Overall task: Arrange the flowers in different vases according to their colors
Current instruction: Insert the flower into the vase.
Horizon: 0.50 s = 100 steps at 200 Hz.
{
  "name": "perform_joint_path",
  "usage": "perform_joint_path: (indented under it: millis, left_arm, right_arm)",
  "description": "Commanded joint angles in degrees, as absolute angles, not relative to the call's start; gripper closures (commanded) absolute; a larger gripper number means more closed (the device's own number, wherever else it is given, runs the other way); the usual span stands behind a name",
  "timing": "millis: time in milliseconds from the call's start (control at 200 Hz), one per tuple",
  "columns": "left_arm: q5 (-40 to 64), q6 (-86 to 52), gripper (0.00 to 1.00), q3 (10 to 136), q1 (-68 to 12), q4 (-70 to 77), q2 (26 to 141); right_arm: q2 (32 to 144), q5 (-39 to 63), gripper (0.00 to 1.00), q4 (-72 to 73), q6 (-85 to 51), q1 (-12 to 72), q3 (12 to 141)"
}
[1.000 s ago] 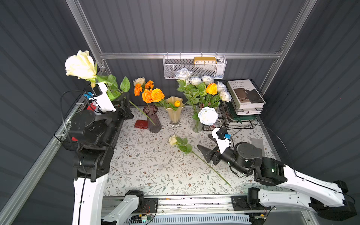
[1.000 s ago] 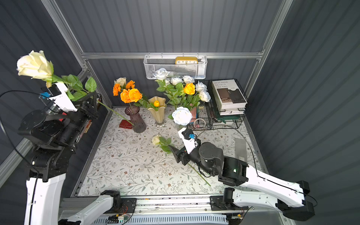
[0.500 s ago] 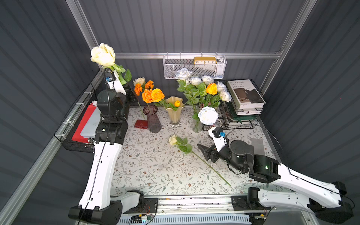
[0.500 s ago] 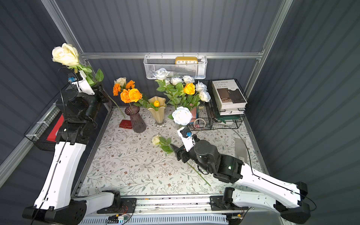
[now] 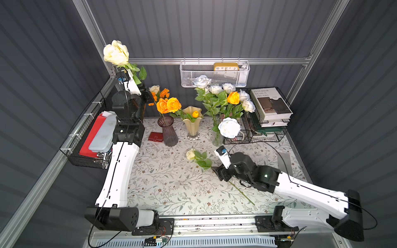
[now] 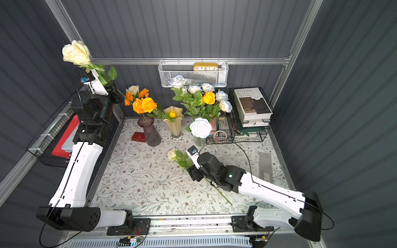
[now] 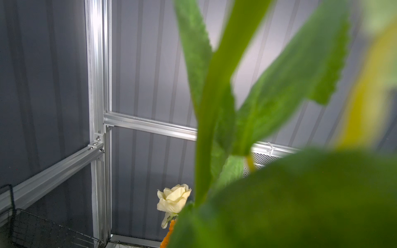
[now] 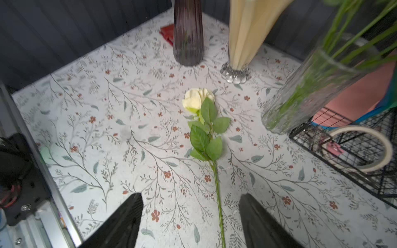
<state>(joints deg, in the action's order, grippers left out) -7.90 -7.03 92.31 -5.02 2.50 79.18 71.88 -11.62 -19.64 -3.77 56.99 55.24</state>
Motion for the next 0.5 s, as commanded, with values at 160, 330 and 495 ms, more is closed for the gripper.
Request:
perform_joint_path:
  millis: [160,330,495]
  left_arm:
    - [-3.9,-10.9,1.00,84.4,-3.6,10.7,80.7]
    - [-3.0,-11.3,1.00,81.6,-3.5,12.8,81.5]
    - [-2.8,-11.5,1.00,78.0,-3.4,13.6,81.9]
  right_arm:
    - [88.9,-11.8,0.29,-32.7,-2.7,54.3,61.2]
    - [93.6,-10.4,0.30,-32.2,-2.5,52.0,62.0]
    - [98.1,-10.3,0.30,-31.9,-1.8,50.3,63.4]
